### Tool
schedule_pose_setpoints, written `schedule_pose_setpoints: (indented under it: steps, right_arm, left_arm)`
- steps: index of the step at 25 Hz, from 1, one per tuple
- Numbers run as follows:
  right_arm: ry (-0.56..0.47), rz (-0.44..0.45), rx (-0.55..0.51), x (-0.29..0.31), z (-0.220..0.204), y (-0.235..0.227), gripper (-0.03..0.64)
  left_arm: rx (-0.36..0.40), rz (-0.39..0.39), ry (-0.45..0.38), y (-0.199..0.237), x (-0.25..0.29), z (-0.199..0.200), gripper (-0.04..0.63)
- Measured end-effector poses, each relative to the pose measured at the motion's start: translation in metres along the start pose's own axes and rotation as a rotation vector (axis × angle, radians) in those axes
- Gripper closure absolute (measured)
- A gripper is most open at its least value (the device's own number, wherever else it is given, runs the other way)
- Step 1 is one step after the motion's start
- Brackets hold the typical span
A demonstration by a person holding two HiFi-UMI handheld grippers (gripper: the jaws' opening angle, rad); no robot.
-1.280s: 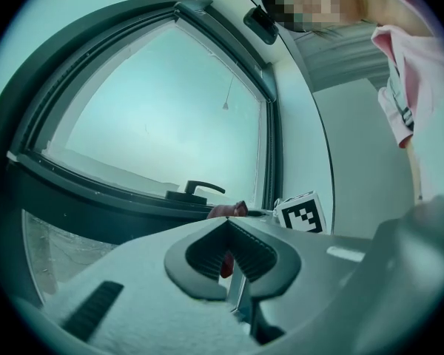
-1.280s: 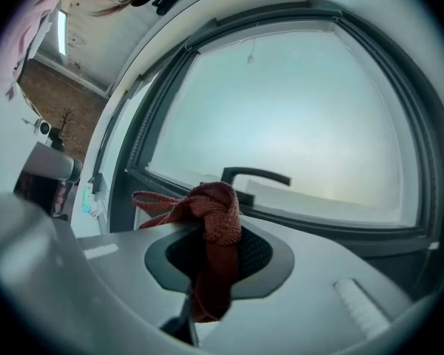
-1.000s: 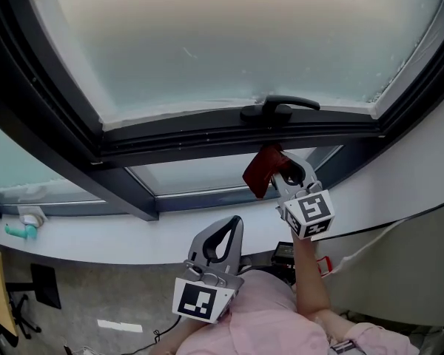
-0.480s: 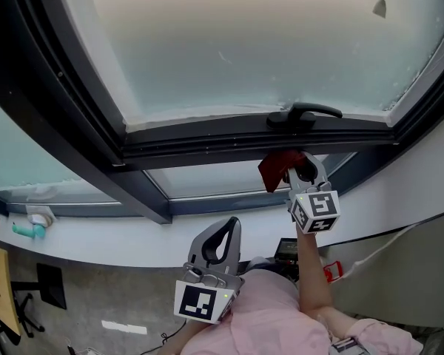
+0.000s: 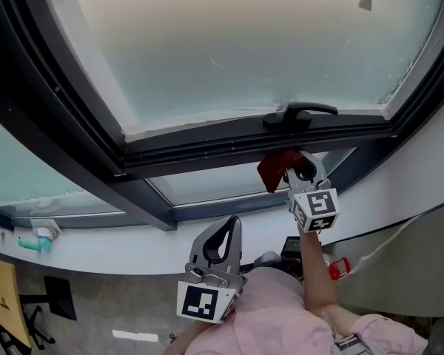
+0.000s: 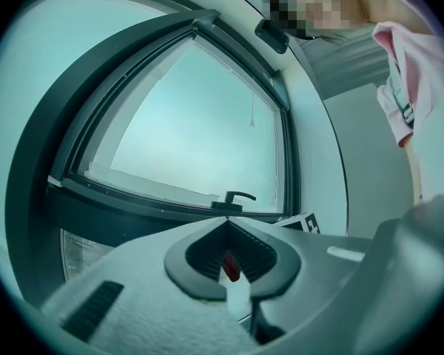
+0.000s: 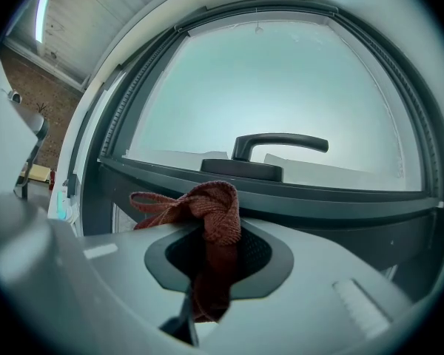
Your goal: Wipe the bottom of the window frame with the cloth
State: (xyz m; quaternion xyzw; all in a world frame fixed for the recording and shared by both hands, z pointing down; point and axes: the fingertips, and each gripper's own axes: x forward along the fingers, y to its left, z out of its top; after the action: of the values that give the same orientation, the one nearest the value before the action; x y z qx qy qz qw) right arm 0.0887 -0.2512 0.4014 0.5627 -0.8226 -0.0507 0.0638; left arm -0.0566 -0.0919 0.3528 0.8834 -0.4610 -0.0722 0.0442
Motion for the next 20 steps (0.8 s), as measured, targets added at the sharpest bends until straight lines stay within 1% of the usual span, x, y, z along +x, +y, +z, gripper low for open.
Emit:
schedule_pose_setpoints:
  steps: [7,11,20]
  right_arm:
    - [0.013,0.028,-0.014,0.001,-0.001,0.001,0.552]
    - [0.006,0.027,-0.015,0.001,0.0,0.0,0.552]
    - [0.014,0.069,-0.048,0.0,-0.001,0.001,0.552]
  left_arm:
    - [0.005,-0.022,0.006,-0.005,0.01,0.001,0.601]
    - [0.016,-0.029,0.02,-0.007,0.013,0.0,0.601]
    - [0.035,-0.034,0.013,-0.015,0.015,0.002,0.601]
